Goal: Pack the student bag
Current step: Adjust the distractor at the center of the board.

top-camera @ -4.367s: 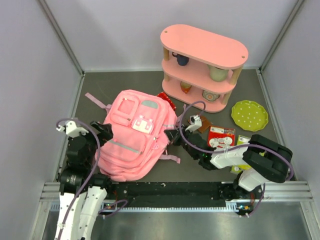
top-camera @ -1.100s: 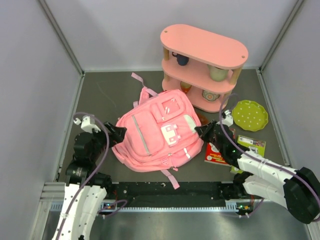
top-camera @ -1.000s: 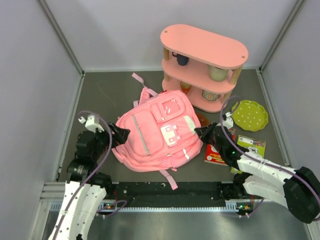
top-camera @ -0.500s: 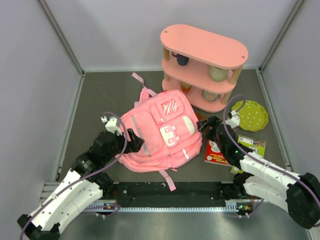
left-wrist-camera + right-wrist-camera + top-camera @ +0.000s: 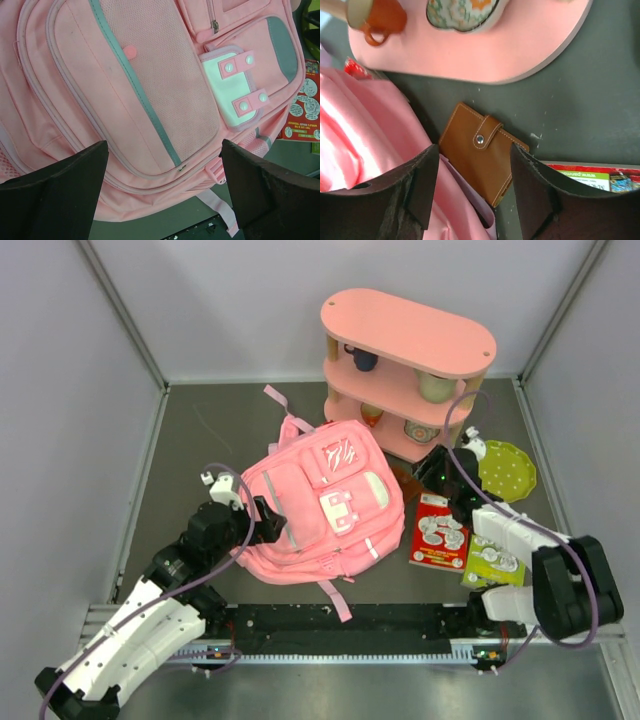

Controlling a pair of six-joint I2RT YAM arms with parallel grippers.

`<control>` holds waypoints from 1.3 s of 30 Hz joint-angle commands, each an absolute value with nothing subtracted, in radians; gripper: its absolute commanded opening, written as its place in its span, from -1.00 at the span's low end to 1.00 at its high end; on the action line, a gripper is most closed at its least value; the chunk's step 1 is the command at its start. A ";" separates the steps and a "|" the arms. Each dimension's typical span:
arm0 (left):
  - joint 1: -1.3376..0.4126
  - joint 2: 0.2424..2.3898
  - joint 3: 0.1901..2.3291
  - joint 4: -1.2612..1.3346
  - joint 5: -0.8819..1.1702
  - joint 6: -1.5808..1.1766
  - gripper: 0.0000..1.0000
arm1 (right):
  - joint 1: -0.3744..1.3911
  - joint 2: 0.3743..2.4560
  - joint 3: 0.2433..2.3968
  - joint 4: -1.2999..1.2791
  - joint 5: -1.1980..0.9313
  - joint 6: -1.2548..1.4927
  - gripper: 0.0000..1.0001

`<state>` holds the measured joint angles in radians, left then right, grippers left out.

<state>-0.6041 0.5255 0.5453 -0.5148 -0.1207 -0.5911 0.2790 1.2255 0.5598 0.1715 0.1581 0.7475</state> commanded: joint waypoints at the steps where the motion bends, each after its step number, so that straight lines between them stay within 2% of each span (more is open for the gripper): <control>1: -0.607 0.509 0.538 -0.468 -0.124 -0.580 0.97 | 0.272 1.337 0.621 0.270 0.090 0.739 0.10; 6: -0.607 0.509 0.543 -0.474 -0.130 -0.578 0.97 | 0.261 1.475 0.610 0.423 0.130 0.775 0.11; 17: -0.607 0.532 0.552 -0.471 -0.136 -0.578 0.97 | 0.255 1.681 0.661 0.580 0.245 0.776 0.18; 23: -0.607 0.540 0.558 -0.476 -0.144 -0.580 0.97 | 0.213 1.729 0.690 0.583 0.250 0.833 0.28; 39: -0.607 0.545 0.564 -0.482 -0.156 -0.586 0.97 | 0.150 1.858 0.842 0.575 0.203 0.845 0.33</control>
<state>-0.6041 0.5434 0.5457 -0.5156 -0.1337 -0.5911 0.1711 1.8042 0.7609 0.5568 0.2241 0.8413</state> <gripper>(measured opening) 0.985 0.663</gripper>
